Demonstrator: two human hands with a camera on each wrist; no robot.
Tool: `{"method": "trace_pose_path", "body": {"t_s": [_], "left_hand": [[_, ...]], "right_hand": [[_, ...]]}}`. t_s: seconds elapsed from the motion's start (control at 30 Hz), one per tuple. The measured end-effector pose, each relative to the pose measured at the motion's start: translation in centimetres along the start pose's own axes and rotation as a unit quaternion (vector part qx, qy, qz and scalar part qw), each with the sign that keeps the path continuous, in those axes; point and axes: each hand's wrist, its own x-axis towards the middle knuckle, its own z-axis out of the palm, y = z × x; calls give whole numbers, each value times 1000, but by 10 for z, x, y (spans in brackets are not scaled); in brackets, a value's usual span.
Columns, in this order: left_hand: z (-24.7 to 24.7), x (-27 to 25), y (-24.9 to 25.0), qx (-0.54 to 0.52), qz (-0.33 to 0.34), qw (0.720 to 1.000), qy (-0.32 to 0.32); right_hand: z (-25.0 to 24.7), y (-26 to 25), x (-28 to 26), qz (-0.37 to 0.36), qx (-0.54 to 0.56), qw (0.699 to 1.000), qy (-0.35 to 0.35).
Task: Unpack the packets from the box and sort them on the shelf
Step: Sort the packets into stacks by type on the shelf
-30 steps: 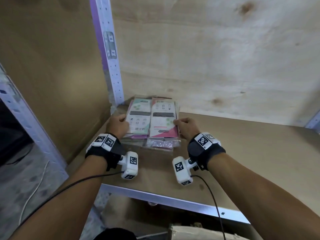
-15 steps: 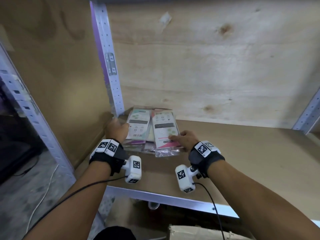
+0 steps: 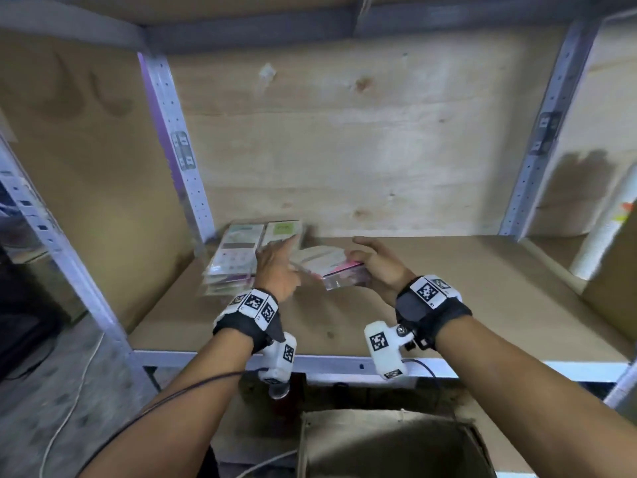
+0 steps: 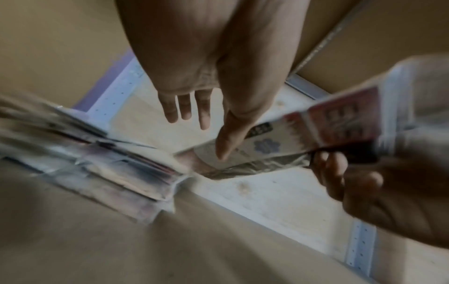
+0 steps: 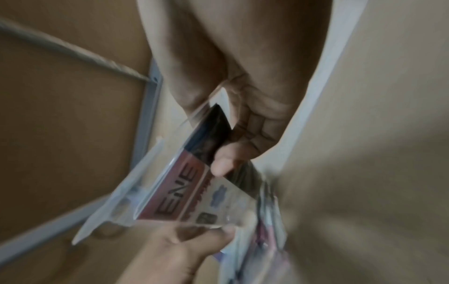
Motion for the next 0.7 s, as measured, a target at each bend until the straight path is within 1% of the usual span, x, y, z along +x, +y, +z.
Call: {"method": "trace_pose_path", "body": {"t_s": [0.1,0.2,0.27,0.33,0.43,0.53,0.6,0.67,0.7], "left_hand": [[1,-8,30,8,41,999,18],[1,-11,58,24,55,998,17],[5,-13,72,-9,57,998,13],[13,-15,80,-57,74,996,-6],[29,-16,86,-109,104,987,-63],[47,-15,91,-170,102,972,-130],[61,-12,94,-225,83,956,-171],[72,-9,98,-280,57,939,-191],[78,-7,100,-309,39,930,-197]], "right_hand": [[-20,-26,-27,-13,15,1000,-15],[-42,-50,-48,-12,35,999,-25],[-57,-61,-57,-14,44,998,-36],[-73,-67,-62,-18,55,998,-34],[-92,-66,-64,-15,47,999,-1],[-102,-52,-62,-15,-13,998,52],[-110,-38,-57,-21,-100,992,78],[-117,-24,-52,-17,-188,978,87],[-121,-16,-48,-10,-210,974,82]]}}
